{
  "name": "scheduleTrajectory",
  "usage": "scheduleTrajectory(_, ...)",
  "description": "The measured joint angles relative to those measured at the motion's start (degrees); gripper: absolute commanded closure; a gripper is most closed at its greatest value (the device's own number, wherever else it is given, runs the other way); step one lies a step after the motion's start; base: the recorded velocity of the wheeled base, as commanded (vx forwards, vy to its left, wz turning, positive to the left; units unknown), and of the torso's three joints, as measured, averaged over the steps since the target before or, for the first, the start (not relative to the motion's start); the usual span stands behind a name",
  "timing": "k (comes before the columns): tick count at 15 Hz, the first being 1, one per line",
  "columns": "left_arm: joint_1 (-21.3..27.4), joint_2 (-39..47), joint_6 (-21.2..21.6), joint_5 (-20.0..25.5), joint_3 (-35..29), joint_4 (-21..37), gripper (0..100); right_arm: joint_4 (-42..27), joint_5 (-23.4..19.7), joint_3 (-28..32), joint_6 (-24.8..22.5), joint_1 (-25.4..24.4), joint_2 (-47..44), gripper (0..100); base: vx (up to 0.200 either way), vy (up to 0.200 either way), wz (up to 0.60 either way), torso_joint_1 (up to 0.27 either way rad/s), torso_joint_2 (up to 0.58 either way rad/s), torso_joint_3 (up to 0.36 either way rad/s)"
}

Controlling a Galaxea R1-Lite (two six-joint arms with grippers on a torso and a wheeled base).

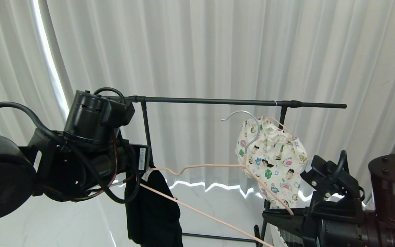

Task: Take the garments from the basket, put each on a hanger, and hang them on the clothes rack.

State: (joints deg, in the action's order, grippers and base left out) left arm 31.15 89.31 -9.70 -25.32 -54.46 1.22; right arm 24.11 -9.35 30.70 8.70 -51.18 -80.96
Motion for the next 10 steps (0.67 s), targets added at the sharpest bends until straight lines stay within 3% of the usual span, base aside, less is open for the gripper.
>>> scheduleTrajectory(5, 0.2, 0.7, -0.4, -3.9, -0.4, -1.7, 100, 1.3, 0.2, 0.5, 0.5, 0.6, -2.0, 100, 0.000, 0.000, 0.00, 0.000, 0.00, 0.000)
scheduleTrajectory(10, 0.4, 0.9, -0.5, -4.5, -0.4, -2.3, 100, 1.4, 0.2, 1.0, 0.5, 1.9, -2.3, 100, 0.000, 0.000, 0.00, 0.000, 0.00, 0.000)
